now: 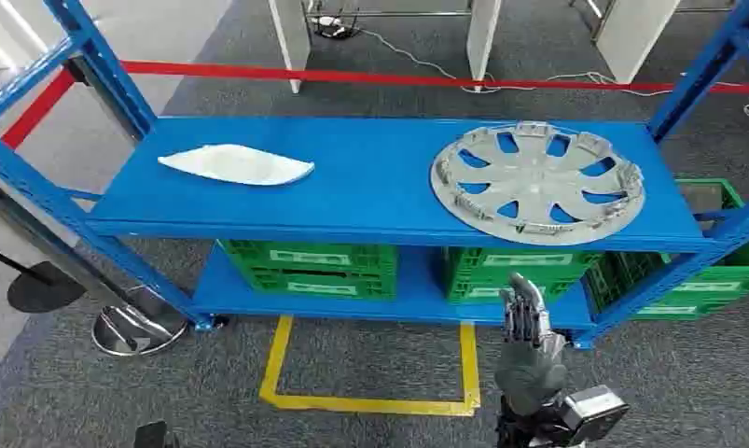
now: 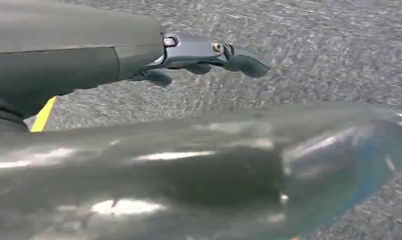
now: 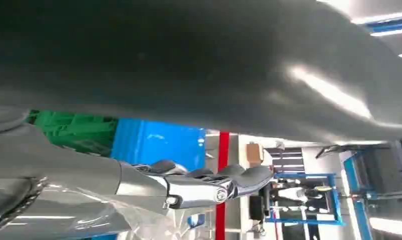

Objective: Take the parts from the cabinet and place them on the table.

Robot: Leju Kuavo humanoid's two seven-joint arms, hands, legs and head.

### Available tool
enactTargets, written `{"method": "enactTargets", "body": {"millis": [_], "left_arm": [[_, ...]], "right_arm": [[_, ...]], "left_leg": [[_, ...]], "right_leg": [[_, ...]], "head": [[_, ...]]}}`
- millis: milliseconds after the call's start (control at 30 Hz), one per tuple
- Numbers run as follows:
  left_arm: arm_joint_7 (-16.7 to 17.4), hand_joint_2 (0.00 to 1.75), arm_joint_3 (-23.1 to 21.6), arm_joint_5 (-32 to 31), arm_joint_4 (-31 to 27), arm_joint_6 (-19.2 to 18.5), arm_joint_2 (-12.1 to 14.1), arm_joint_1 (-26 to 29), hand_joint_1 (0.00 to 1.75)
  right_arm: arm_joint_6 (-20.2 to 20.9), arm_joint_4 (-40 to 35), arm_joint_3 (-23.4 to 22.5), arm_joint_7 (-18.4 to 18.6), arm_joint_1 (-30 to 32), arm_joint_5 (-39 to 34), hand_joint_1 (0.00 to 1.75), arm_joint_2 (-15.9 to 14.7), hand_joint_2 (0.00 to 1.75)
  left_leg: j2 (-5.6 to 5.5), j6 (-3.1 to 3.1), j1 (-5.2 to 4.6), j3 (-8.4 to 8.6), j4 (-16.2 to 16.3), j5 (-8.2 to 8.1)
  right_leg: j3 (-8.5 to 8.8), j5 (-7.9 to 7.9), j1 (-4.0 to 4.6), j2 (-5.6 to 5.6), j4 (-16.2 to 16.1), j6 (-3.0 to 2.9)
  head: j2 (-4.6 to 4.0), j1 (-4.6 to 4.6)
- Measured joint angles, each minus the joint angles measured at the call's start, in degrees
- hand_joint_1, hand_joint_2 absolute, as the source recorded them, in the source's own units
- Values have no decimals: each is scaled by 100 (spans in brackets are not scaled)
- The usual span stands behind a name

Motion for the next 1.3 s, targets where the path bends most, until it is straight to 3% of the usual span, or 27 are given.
{"method": "enactTargets", "body": {"millis": [100, 133, 167, 200, 267, 333, 433, 467, 500, 600, 633, 667, 700, 767, 833, 933, 1000, 1033, 1100, 1133, 1167, 1200, 1267, 1300], "left_arm": [[0, 0, 0, -4, 2, 4, 0, 15, 0], [0, 0, 2, -4, 2, 7, -2, 26, 0], [0, 0, 4, -4, 2, 7, 0, 29, 0], [0, 0, 4, -4, 2, 7, 0, 26, 0], [0, 0, 7, -4, 2, 5, 0, 21, 0], [-6, 0, 11, -2, 0, 4, -2, 9, 0], [-5, 0, 13, -13, 2, 20, -7, 16, 0], [-4, 0, 17, -17, 2, 20, -18, 21, 0], [-4, 0, 20, -28, 2, 18, -22, 12, 0], [-4, 0, 20, -66, 2, 7, -33, 4, 0], [-4, 0, 17, -74, 2, 9, -28, 6, 0], [-4, 0, 20, -85, 2, 9, -31, 11, 0], [-4, 0, 22, -103, 2, 9, -31, 16, 0], [-4, 0, 24, -129, 2, 4, -42, 13, 0], [-4, 0, 22, -138, 2, 2, -39, -4, 0], [-4, 0, 22, -146, 2, 2, -42, -9, 0], [-7, 0, 22, -170, 2, 2, -37, -16, 0], [-13, 0, 22, -188, 2, 2, -37, -21, 0], [-13, 0, 22, -208, 2, 7, -37, -18, 0], [-13, 0, 22, -212, 2, 9, -37, -13, 0], [-11, 0, 24, -214, 2, 13, -37, -4, 0], [-11, 0, 24, -216, 2, 13, -37, 1, 0], [-11, 0, 24, -234, 2, 13, -35, 1, 0], [-11, 0, 24, -234, 2, 13, -31, 9, 0]], "right_arm": [[37, 26, -7, 0, 1, 22, 0, 0, 0], [44, 42, -7, 0, 2, 33, 0, 0, 0], [57, 59, -7, 0, 3, 39, 0, 0, 0], [59, 68, -7, 0, 2, 42, 0, 0, 0], [66, 74, -7, 0, -5, 46, 0, 0, 0], [76, 90, -4, 0, -15, 55, 0, 0, 0], [94, 103, -4, 0, -20, 72, 0, 0, 0], [92, 103, -7, 0, -26, 85, 0, 0, 0], [94, 105, -5, 0, -44, 98, 0, 0, 0], [100, 144, -4, 0, -68, 146, 0, 0, 0], [103, 166, -4, 0, -69, 157, 0, 0, 0], [107, 186, -4, 0, -73, 177, 0, 0, 0], [107, 199, 0, 0, -87, 186, 0, 0, 0], [116, 221, 26, 0, -125, 216, 0, 0, 0], [118, 258, 42, 0, -188, 243, 0, 4, 0], [116, 293, 78, 0, -201, 282, 0, 7, 0], [116, 308, 127, 0, -233, 289, 0, 15, 0], [116, 319, 151, 0, -263, 302, 0, 22, 0], [89, 345, 177, 0, -307, 337, 0, 24, 0], [76, 361, 177, 0, -312, 352, 0, 24, 0], [70, 376, 184, 0, -315, 361, 0, 24, 0], [70, 391, 188, 0, -321, 363, 0, 24, 0], [70, 404, 201, 0, -345, 365, 0, 26, 0], [70, 409, 212, 0, -359, 365, 0, 28, 0]], "left_leg": [[0, -49, 25, -697, 1338, -512], [-1, -48, 26, -826, 1509, -476], [-1, -38, 26, -803, 1377, -285], [-1, -15, 25, -680, 1038, -9], [-2, 61, 15, -286, 51, 563], [2, 112, -18, -153, -277, 457], [-4, 166, -21, -161, -292, 445], [-2, 193, 33, -92, -359, 472], [-2, 229, 34, -66, -369, 454], [2, 275, 29, -39, -365, 406], [1, 273, 29, -20, -363, 383], [-2, 268, 29, 18, -363, 353], [-11, 254, 31, 70, -363, 316], [-19, 214, 35, 212, -361, 218], [-24, 130, -6, 199, -314, 133], [-14, 59, 5, 248, -366, 106], [3, -10, -1, 192, -44, -32], [0, -34, 13, 34, 306, -194], [0, -62, 23, -503, 1254, -602], [0, -58, 23, -698, 1519, -632], [-1, -48, 23, -778, 1520, -495], [-1, -32, 21, -741, 1292, -230], [-1, 42, 10, -444, 345, 474], [-13, 105, -16, -327, 7, 629]], "right_leg": [[29, -38, 13, -4, 2, -48], [49, -51, 15, 5, 3, -47], [77, -74, 16, 19, 3, -45], [112, -91, 18, 31, 3, -36], [189, -141, 20, 38, -1, -11], [173, -186, 58, 52, 20, 60], [192, -198, 51, 32, -31, 152], [158, -246, 39, 35, 13, 183], [66, -361, 52, 29, 224, 204], [-709, -851, 21, 24, 1548, 262], [-884, -849, 17, 24, 1771, 274], [-921, -691, 8, 23, 1710, 281], [-818, -411, 0, 19, 1400, 281], [-362, 236, -8, -15, 343, 265], [-163, 83, 10, -11, 48, 196], [-158, 28, 31, 10, 98, 71], [-51, -16, -17, 3, 70, 1], [-11, -33, -16, -12, 70, -25], [46, -91, -6, -8, 71, -53], [76, -119, -3, 0, 72, -54], [121, -153, 1, 13, 72, -50], [172, -189, 5, 30, 72, -45], [309, -273, 16, 40, 72, -25], [264, -312, 9, 38, 59, -13]], "head": [[0, 5], [0, 2], [0, 2], [0, 0], [0, 0], [0, 5], [0, 13], [0, 9], [0, 41], [0, 61], [0, 66], [0, 61], [0, 64], [0, 66], [0, 66], [0, 33], [0, 4], [0, -48], [0, -39], [0, -41], [0, -37], [0, -44], [0, -39], [0, -33]]}}
